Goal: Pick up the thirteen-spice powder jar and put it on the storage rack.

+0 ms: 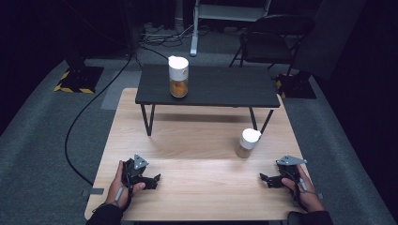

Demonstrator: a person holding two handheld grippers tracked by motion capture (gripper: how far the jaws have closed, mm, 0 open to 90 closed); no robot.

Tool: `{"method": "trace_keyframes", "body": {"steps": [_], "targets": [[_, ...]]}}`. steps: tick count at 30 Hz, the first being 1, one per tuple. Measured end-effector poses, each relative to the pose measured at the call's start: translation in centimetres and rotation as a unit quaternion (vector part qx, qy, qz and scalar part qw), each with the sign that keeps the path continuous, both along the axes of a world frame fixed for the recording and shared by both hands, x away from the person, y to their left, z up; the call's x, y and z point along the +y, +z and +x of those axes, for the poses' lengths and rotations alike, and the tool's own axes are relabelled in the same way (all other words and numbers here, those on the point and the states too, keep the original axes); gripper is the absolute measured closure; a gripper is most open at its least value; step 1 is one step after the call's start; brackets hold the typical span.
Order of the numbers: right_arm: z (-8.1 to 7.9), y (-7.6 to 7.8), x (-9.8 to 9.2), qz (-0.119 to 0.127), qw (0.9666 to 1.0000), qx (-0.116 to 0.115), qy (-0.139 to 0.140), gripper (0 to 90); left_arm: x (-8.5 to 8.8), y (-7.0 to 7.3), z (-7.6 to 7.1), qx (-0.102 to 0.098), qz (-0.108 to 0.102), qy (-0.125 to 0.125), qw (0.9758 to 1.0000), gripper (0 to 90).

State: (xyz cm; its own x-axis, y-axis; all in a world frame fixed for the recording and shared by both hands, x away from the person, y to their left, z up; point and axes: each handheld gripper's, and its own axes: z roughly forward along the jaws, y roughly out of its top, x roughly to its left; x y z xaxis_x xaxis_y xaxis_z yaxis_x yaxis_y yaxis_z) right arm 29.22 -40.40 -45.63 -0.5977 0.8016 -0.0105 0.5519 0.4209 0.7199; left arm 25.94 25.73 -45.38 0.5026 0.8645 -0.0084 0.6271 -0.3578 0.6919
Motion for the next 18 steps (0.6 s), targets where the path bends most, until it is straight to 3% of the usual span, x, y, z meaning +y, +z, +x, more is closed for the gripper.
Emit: {"method": "trace_keyframes", "body": {"steps": [12, 18], "targets": [[-0.1, 0.07, 0.08, -0.002, 1.0, -0.002, -0.001, 1.0, -0.03, -0.02, 0.01, 0.0, -0.001, -0.001, 1.0, 0.5], [-0.88, 0.5, -0.25, 0.012, 0.9996, -0.023, -0.011, 1.4, -0.05, -0.01, 0.04, 0.0, 0.0, -0.003, 1.0, 0.5]]}}
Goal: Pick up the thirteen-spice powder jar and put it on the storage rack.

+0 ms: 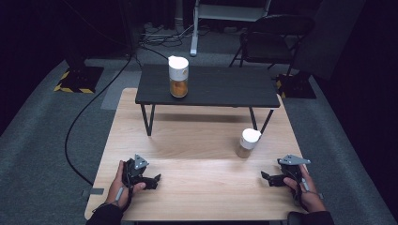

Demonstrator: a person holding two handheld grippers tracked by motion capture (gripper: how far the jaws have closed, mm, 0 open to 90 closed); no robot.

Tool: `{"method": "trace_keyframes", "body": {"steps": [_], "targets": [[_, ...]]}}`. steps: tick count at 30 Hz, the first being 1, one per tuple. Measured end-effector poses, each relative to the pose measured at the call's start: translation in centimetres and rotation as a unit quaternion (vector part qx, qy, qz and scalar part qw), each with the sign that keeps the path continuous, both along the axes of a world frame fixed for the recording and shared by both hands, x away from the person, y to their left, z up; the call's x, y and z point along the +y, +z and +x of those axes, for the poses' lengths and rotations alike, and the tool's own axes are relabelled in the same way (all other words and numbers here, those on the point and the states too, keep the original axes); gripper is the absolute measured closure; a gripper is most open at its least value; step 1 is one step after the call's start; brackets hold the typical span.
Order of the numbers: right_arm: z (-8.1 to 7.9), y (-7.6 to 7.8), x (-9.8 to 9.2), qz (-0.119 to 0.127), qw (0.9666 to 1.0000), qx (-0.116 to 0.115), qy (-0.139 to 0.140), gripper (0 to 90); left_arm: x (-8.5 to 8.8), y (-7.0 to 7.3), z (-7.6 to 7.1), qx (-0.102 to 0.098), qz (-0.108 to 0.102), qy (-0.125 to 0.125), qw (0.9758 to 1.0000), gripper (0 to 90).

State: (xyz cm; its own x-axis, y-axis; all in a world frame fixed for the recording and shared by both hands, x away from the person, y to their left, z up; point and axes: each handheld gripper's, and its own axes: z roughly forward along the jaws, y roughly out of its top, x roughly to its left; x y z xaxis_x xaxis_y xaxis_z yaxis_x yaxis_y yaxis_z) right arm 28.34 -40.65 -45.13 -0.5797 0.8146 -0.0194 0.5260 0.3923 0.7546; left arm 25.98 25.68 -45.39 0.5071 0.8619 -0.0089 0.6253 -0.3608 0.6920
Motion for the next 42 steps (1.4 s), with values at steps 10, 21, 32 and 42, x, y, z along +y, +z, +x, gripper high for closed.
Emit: {"method": "trace_keyframes", "body": {"steps": [10, 21, 32, 42], "targets": [[-1.0, 0.8, 0.1, 0.011, 0.9995, -0.028, -0.008, 1.4, 0.0, 0.0, 0.0, 0.0, 0.0, 0.0, 1.0, 0.5], [-2.3, 1.4, 0.3, 0.031, 0.9975, -0.063, -0.007, 1.0, 0.0, 0.0, 0.0, 0.0, 0.0, 0.0, 1.0, 0.5], [-2.6, 1.5, 0.7, 0.04, 0.996, -0.079, -0.007, 1.0, 0.0, 0.0, 0.0, 0.0, 0.0, 0.0, 1.0, 0.5], [-1.7, 0.4, 1.4, 0.063, 0.9947, -0.081, -0.011, 1.1, -0.1, 0.0, 0.0, 0.0, 0.001, 0.0, 1.0, 0.4]]}}
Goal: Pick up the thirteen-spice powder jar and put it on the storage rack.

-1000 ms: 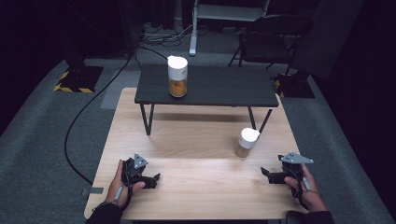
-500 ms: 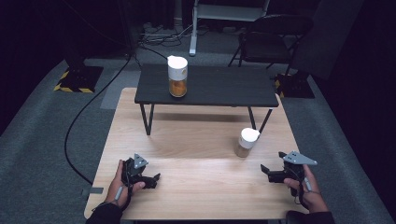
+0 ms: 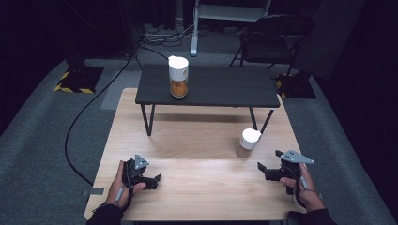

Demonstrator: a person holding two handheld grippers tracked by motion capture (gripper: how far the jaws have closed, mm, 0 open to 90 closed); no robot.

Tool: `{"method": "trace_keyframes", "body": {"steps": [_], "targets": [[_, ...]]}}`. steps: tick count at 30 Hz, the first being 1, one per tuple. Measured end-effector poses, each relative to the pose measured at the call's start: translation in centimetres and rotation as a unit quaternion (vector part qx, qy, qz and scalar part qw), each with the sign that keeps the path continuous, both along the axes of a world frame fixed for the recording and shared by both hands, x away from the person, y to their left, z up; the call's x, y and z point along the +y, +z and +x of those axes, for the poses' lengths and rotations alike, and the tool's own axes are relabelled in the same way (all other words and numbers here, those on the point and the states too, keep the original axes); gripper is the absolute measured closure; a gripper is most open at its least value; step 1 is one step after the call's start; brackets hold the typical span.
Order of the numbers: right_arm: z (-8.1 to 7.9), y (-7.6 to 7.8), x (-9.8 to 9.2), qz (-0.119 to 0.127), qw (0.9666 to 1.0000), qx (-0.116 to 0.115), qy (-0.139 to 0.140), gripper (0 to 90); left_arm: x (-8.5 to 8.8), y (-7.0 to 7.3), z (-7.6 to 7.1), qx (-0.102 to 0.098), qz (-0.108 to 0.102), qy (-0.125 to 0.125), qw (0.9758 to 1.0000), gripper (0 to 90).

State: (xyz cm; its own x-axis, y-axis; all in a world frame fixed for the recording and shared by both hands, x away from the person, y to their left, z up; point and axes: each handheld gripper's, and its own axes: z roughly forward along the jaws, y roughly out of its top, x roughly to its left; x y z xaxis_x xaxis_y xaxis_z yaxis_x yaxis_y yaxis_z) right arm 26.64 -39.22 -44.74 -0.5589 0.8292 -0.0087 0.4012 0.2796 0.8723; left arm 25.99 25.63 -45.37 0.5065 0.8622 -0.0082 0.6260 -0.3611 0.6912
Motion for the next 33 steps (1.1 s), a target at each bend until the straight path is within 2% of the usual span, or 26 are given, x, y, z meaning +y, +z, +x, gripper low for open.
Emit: {"method": "trace_keyframes", "body": {"steps": [10, 15, 25, 33], "targets": [[1.2, -0.2, 2.3, -0.01, 0.9999, -0.005, -0.002, 1.1, 0.0, 0.0, 0.0, 0.0, 0.0, 0.001, 1.0, 0.5], [1.6, -0.4, 2.6, 0.0, 0.9999, 0.0, -0.011, 1.0, 0.0, 0.0, 0.0, 0.0, 0.0, 0.001, 1.0, 0.4], [2.8, -0.4, 3.8, 0.002, 0.9999, 0.002, -0.014, 1.0, 0.0, 0.0, 0.0, 0.0, -0.001, 0.0, 1.0, 0.5], [4.1, -0.7, 4.8, 0.006, 0.9998, 0.015, -0.01, 1.3, 0.0, 0.0, 0.0, 0.0, 0.0, 0.0, 1.0, 0.5]]}}
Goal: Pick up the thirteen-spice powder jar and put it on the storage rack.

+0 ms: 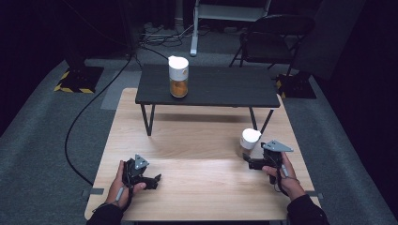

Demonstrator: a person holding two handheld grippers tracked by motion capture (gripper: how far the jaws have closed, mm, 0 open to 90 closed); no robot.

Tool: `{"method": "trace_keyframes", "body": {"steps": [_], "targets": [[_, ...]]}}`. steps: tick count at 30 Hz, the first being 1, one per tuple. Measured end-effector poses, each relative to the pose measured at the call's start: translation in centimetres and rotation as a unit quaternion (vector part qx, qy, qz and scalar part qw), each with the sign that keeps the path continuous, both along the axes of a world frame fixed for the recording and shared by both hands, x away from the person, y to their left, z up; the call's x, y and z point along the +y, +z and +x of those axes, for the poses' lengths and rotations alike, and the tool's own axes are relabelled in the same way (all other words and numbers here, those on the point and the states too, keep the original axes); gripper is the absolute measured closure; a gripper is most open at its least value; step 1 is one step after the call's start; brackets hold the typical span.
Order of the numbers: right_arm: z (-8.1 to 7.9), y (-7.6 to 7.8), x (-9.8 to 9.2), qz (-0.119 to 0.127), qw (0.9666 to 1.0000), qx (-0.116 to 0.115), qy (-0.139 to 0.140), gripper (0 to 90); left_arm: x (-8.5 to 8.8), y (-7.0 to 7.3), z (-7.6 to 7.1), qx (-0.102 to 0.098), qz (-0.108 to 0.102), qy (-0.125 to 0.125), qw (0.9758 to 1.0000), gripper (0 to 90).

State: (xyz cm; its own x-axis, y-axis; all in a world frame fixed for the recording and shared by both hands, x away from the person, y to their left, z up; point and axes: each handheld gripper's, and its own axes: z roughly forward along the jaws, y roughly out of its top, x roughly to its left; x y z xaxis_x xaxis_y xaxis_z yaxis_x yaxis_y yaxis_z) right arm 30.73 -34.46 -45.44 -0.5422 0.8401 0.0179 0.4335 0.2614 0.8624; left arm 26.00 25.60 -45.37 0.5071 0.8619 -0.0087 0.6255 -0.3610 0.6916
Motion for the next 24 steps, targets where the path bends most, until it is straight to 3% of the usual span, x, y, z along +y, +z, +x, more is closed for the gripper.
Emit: {"method": "trace_keyframes", "body": {"steps": [10, 12, 18, 24], "targets": [[1.6, -0.4, 1.7, 0.017, 0.9997, 0.005, -0.014, 2.2, 0.0, 0.0, 0.0, 0.0, -0.001, 0.0, 1.0, 0.5], [1.8, -0.6, 1.9, 0.035, 0.9991, 0.003, -0.023, 10.1, 0.0, 0.0, 0.0, 0.0, -0.001, 0.0, 1.0, 0.5], [1.6, -0.8, 2.6, 0.062, 0.997, -0.007, -0.047, 16.3, 0.0, 0.0, 0.0, 0.001, -0.001, -0.003, 1.0, 0.5], [1.3, -0.8, 3.0, 0.061, 0.9968, -0.02, -0.047, 26.8, 0.0, 0.0, 0.1, 0.0, 0.0, -0.005, 1.0, 0.5]]}}
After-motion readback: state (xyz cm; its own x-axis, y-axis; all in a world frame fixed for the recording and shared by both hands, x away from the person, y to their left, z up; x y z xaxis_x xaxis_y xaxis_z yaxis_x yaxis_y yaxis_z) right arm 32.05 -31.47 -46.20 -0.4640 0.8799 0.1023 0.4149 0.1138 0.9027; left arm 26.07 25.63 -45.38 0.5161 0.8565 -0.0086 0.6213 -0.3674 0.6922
